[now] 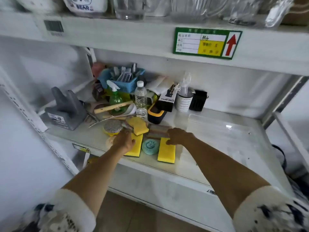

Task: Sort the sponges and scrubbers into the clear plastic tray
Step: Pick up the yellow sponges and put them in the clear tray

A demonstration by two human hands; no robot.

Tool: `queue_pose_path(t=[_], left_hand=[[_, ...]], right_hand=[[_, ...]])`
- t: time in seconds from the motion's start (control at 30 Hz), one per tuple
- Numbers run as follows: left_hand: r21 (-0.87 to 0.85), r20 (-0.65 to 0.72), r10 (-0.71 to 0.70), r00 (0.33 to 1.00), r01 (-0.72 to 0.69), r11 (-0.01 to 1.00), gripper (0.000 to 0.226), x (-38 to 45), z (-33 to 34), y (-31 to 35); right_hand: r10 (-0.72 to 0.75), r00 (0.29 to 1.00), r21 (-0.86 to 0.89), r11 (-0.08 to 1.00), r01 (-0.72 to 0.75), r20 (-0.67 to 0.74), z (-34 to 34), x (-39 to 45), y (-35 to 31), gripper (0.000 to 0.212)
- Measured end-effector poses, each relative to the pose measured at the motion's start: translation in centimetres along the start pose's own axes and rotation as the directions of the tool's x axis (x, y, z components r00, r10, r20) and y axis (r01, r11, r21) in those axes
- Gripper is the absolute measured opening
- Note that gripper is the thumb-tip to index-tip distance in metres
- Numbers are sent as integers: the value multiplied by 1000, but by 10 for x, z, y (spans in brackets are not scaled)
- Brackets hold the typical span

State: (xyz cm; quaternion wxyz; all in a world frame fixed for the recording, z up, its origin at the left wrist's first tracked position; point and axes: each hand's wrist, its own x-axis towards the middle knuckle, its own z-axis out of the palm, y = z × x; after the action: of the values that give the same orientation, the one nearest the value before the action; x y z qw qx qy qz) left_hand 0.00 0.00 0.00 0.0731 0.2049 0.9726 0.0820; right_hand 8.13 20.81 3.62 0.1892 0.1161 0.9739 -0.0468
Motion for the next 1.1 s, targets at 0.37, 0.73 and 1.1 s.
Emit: queue_pose_path(t=[0.37,0.73,1.1], left_hand=[[66,46,-72,996,69,995,62,20,15,9],[-108,119,-151,981,164,981,83,24,6,4],[-134,211,-171,962,202,970,68,19,-23,-5]], right_hand=[[68,986,-76,996,-57,153,5,11,-3,73],[101,987,-134,987,-84,127,-1,5,-11,71],[111,985,-173,981,-88,130,-23,-13,-11,86]])
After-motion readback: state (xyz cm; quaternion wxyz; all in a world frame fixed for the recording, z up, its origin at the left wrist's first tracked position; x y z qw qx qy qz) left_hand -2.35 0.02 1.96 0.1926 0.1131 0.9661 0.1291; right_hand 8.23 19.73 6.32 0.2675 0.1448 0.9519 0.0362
